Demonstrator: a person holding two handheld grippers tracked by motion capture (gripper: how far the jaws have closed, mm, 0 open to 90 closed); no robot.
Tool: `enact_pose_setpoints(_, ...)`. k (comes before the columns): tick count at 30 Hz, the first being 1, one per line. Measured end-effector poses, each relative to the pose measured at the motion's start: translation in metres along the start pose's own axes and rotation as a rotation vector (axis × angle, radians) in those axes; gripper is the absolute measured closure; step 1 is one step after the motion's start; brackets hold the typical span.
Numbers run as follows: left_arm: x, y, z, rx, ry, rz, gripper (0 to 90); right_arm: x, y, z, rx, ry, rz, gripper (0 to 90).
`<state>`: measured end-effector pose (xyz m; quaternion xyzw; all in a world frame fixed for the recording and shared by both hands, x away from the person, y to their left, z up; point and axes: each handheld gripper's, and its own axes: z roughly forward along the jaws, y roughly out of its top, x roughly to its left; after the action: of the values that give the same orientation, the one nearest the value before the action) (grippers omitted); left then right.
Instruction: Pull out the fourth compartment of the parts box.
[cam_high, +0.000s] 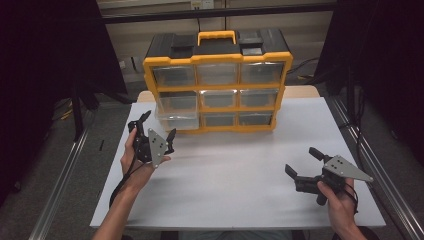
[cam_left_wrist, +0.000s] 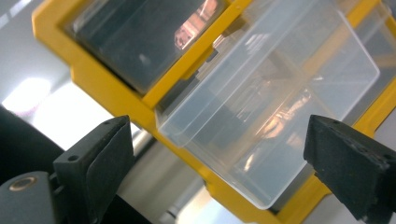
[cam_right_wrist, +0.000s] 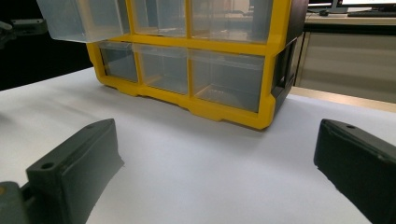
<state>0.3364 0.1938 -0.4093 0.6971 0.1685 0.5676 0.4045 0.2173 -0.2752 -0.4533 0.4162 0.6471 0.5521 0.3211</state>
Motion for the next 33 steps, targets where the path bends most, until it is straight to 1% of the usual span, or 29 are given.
enact_pose_setpoints(1,0.003,0.0,0.0,-0.008,0.004,-0.01,11.7,0.0,0.0,0.0,0.004,0.002,-0.001,0.1)
enact_pose_setpoints(2,0.004,0.0,0.001,-0.005,0.003,-0.051,8.6,0.0,0.0,0.0,0.006,0.001,0.001,0.1)
enact_pose_setpoints(3,0.004,-0.001,0.001,-0.006,-0.003,-0.103,7.5,0.0,0.0,0.0,0.006,0.001,0.001,0.1)
enact_pose_setpoints(6,0.006,-0.004,0.004,0.014,-0.037,-0.203,6.5,0.0,0.0,0.0,0.006,0.003,-0.002,0.1)
enact_pose_setpoints(7,0.006,-0.005,0.005,0.025,-0.049,-0.227,5.6,0.0,0.0,0.0,0.004,0.002,-0.001,0.1)
enact_pose_setpoints(8,0.006,-0.006,0.005,0.034,-0.059,-0.243,5.5,0.0,0.0,0.0,0.004,0.002,-0.001,0.1)
enact_pose_setpoints(9,0.005,-0.007,0.006,0.04,-0.063,-0.271,5.3,0.0,0.0,0.0,0.004,0.002,-0.001,0.1)
enact_pose_setpoints(11,0.005,-0.008,0.007,0.053,-0.08,-0.302,3.7,0.0,0.0,0.0,0.007,0.002,0.002,0.1)
enact_pose_setpoints(14,0.008,-0.009,0.008,0.06,-0.102,-0.415,3.6,0.0,-0.001,0.0,0.008,0.001,0.003,0.1)
enact_pose_setpoints(15,0.01,-0.01,0.008,0.072,-0.115,-0.453,3.6,0.0,-0.001,0.001,0.007,0.0,0.004,0.1)
enact_pose_setpoints(17,0.011,-0.011,0.01,0.08,-0.129,-0.542,3.6,-0.001,-0.001,0.001,0.01,-0.002,0.008,0.1)
enact_pose_setpoints(19,0.014,-0.012,0.011,0.109,-0.159,-0.618,4.3,-0.002,-0.002,0.001,0.009,-0.006,0.015,0.1)
enact_pose_setpoints(20,0.014,-0.013,0.011,0.122,-0.164,-0.663,4.3,-0.003,-0.002,0.001,0.009,-0.005,0.019,0.1)
enact_pose_setpoints(21,0.015,-0.014,0.012,0.135,-0.157,-0.683,4.4,-0.003,-0.002,0.002,0.008,-0.005,0.02,0.1)
enact_pose_setpoints(22,0.015,-0.016,0.012,0.148,-0.158,-0.688,4.3,-0.004,-0.002,0.001,0.014,-0.007,0.025,0.1)
enact_pose_setpoints(23,0.015,-0.018,0.012,0.154,-0.174,-0.707,4.3,-0.005,-0.002,0.002,0.014,-0.008,0.029,0.1)
enact_pose_setpoints(25,0.013,-0.021,0.011,0.17,-0.171,-0.713,3.9,-0.006,-0.002,0.004,0.014,-0.009,0.031,0.1)
enact_pose_setpoints(26,0.011,-0.023,0.01,0.178,-0.172,-0.71,3.7,-0.006,-0.002,0.005,0.014,-0.007,0.028,0.2)
enact_pose_setpoints(28,0.005,-0.026,0.007,0.165,-0.169,-0.692,3.8,-0.006,-0.002,0.006,0.023,0.001,0.018,0.1)
enact_pose_setpoints(29,0.001,-0.027,0.003,0.144,-0.149,-0.688,4.2,-0.005,-0.002,0.007,0.022,-0.003,0.014,0.1)
enact_pose_setpoints(30,-0.002,-0.027,0.0,0.124,-0.159,-0.664,4.9,-0.005,-0.002,0.007,0.022,-0.003,0.01,0.1)
enact_pose_setpoints(31,-0.005,-0.027,-0.002,0.114,-0.145,-0.663,4.8,-0.005,-0.002,0.007,0.02,-0.006,0.012,0.2)
enact_pose_setpoints(32,-0.007,-0.029,-0.004,0.118,-0.147,-0.672,4.8,-0.006,-0.002,0.007,0.019,-0.005,0.013,0.2)
enact_pose_setpoints(33,-0.008,-0.031,-0.007,0.121,-0.155,-0.669,4.6,-0.006,-0.002,0.007,0.022,-0.007,0.013,0.2)
